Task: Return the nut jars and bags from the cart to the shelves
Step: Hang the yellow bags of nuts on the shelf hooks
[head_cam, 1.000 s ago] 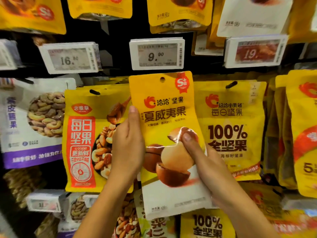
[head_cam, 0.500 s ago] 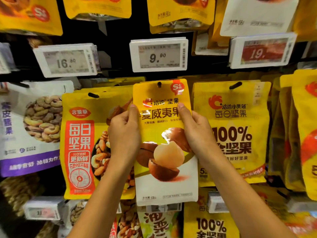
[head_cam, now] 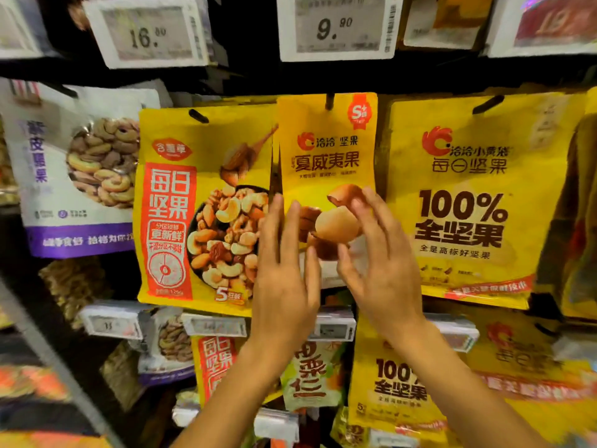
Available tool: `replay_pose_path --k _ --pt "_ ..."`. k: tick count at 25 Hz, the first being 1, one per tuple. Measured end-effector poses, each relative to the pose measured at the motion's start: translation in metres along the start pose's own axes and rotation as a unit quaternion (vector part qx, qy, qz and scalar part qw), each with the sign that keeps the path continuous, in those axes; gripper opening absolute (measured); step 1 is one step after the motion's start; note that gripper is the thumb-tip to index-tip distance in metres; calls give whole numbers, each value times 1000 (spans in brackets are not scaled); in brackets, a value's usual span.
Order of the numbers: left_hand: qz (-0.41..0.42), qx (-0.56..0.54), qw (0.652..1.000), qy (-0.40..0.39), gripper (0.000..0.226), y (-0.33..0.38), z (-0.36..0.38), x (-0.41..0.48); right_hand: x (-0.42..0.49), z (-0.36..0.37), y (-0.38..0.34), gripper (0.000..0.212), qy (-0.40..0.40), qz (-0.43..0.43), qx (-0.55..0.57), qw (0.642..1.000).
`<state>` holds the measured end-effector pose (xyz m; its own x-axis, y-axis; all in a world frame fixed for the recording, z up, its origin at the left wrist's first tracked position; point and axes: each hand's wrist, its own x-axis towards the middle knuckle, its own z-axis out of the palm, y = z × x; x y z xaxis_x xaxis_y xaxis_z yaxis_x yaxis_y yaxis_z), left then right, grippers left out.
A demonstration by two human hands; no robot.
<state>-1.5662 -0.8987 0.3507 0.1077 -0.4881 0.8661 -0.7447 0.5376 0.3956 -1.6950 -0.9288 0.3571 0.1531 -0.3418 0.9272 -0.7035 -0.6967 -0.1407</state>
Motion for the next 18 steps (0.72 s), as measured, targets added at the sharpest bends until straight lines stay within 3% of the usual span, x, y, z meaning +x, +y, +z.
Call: replay_pose_path --k 2,4,8,11,15,18 --pt "19 22 995 -93 52 -3 3 -27 -26 2 0 41 -61 -66 -19 996" --pt "14 48 991 -127 51 -12 5 -31 -35 3 -3 39 -100 -33 -12 994" --pt "-22 52 990 -129 51 -12 5 -22 -24 -4 -12 32 -123 -5 4 992" --pt "-51 43 994 -90 46 4 5 -29 -37 -36 0 28 -75 27 42 996" --pt "-52 -30 996 -72 39 44 19 -34 -61 -96 47 34 17 152 -27 988" --pt "-91 -54 991 -83 43 77 44 -20 -60 -112 75 43 -11 298 -6 955"
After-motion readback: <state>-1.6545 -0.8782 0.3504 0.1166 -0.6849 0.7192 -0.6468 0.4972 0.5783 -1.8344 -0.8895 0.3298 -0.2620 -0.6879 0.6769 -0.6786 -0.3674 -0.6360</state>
